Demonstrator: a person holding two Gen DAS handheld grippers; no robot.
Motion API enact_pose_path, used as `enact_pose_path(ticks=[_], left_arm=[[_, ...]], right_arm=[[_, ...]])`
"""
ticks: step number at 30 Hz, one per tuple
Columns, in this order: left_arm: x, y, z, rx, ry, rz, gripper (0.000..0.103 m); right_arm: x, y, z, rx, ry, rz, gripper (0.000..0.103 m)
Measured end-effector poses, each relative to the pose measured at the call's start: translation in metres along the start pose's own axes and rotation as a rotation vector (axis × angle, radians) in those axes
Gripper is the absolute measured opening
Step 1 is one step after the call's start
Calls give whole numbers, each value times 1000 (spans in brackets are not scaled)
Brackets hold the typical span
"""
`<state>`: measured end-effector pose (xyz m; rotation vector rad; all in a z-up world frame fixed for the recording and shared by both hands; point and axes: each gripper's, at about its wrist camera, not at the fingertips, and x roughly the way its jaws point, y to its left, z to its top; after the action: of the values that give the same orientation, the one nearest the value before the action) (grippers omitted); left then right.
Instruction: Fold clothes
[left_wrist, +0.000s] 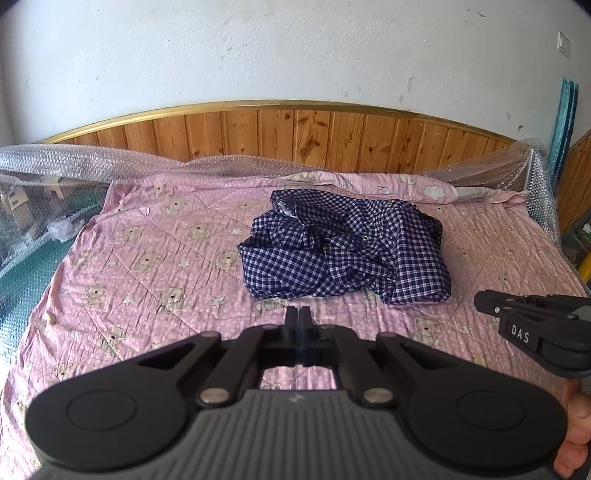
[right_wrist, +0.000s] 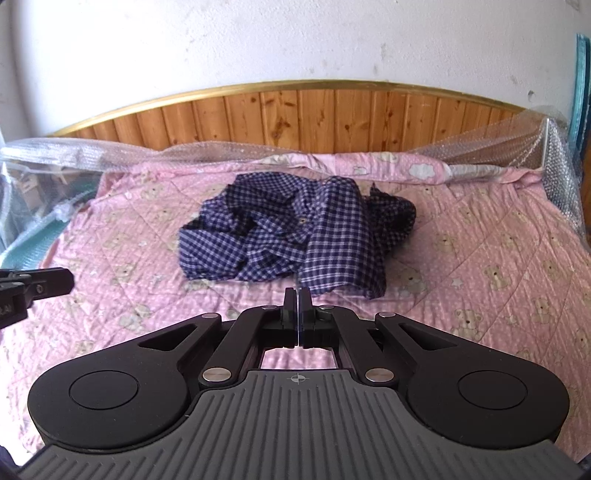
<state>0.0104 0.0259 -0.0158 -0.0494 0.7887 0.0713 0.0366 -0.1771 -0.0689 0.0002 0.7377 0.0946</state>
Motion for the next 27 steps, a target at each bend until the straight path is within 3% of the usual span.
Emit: enact_pose_path(ticks=[1,2,3,4,6,15,17,18,19,20,23,27], left_arm=[[6,0,3,-5,9,-1,33],[10,1,5,-19,2,3,54],[15,1,7,-34,-8,8,92],[18,3,9,-58,-37,19,103],[27,8,14,-110,-53,30,103],[112,8,42,-251,123,56,103],[126,1,46,-246,149,67,103],[132,-2,48,-240,156,72,103],[137,-4,51,-230,156,83,103],[139,-5,54,-220,149,103,103],[136,2,65,-230,76,189,103],[145,10,70,-246,92,229,103]], right_arm=[[6,-4,2,4,4,-12,42],[13,-7,4,9,8,-22,61],[23,-13,6,15,14,-21,90],[34,-18,9,22,20,-16,95],[57,-30,15,36,31,-7,95],[159,-81,40,98,85,38,100],[163,-86,34,102,102,97,92],[163,-88,30,103,112,130,59],[163,-90,25,103,121,163,12],[164,-91,21,104,130,197,7],[165,-97,8,106,158,297,5],[167,-104,-9,109,195,430,5]])
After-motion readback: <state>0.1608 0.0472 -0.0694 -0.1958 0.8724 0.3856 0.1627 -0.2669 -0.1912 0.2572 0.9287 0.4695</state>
